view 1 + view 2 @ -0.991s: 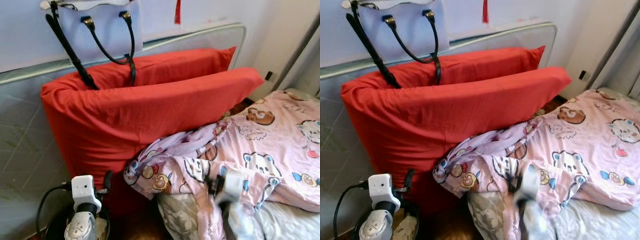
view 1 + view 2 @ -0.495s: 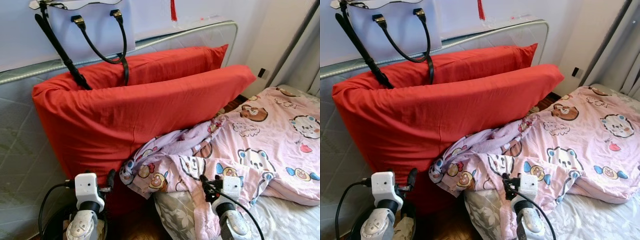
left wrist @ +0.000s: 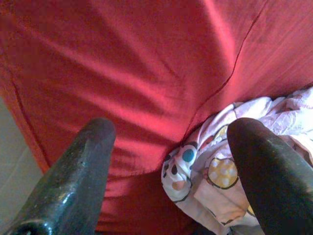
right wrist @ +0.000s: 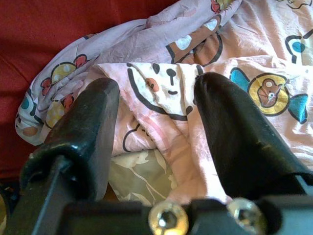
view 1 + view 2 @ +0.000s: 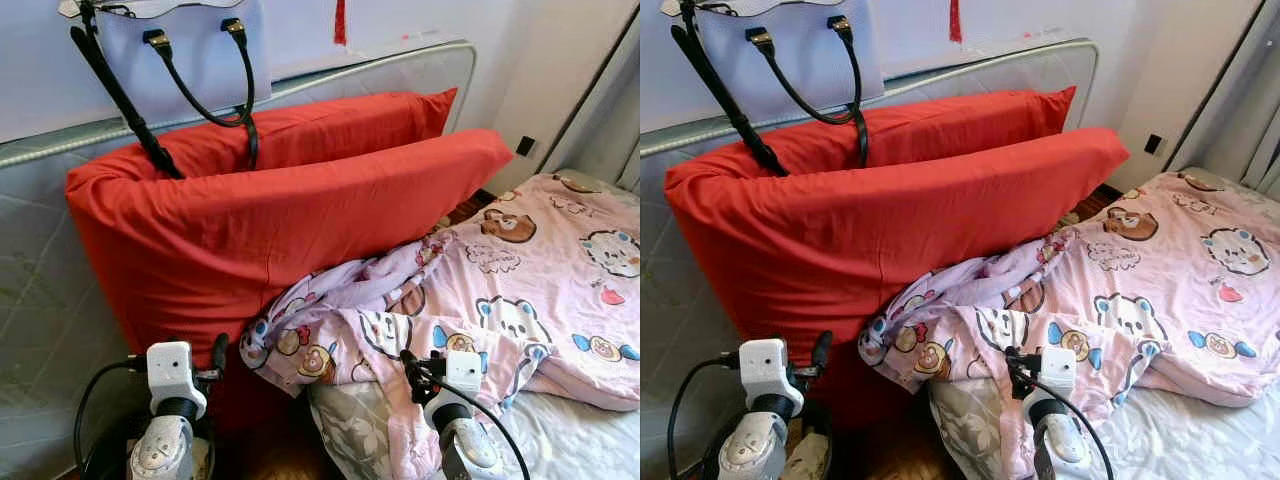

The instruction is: Clean up the room

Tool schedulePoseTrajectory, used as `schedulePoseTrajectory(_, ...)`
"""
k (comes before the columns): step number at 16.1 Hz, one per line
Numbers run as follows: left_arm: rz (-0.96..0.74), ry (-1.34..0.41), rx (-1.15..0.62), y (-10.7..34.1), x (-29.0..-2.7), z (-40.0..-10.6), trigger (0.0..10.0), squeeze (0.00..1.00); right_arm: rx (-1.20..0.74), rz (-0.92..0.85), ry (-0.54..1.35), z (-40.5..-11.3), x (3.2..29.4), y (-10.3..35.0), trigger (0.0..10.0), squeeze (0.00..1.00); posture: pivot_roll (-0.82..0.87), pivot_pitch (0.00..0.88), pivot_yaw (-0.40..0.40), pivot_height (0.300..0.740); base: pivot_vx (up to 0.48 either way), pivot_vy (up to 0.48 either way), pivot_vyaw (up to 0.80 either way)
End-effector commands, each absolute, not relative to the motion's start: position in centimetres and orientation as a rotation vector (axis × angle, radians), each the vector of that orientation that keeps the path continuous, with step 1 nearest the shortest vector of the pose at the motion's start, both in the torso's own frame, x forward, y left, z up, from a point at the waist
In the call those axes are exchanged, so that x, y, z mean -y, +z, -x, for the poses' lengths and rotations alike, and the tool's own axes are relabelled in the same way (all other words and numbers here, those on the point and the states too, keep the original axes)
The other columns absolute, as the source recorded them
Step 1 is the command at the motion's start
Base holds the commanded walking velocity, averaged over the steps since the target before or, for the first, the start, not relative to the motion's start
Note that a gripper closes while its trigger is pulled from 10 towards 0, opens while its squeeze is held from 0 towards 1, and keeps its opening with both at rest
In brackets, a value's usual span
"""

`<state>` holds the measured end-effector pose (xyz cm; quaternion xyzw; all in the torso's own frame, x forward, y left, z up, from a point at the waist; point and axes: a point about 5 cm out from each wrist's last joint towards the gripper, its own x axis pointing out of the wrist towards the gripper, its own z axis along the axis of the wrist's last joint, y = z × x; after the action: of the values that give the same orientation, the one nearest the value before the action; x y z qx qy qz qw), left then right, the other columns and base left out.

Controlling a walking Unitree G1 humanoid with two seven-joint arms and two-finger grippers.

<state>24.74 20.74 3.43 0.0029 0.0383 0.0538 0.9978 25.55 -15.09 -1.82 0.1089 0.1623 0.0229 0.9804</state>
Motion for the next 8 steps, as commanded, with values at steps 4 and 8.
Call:
schedulePoseTrajectory(4, 0.01, 0.116, -0.106, 3.23, -20.79, -24.55, 10.0, 0.0, -0.31, -0.219, 0.046, -25.89, 14.94, -1.42, 10.0, 0.0, 0.06, 0.0, -0.064, 0.72, 0.0, 0.104, 0.0)
schedulePoseTrajectory(8, 0.01, 0.116, -0.112, 3.15, -20.78, -24.51, 10.0, 0.0, -0.311, -0.224, 0.046, -25.89, 14.88, -1.43, 10.0, 0.0, 0.06, 0.0, -0.065, 0.72, 0.0, 0.48, 0.0)
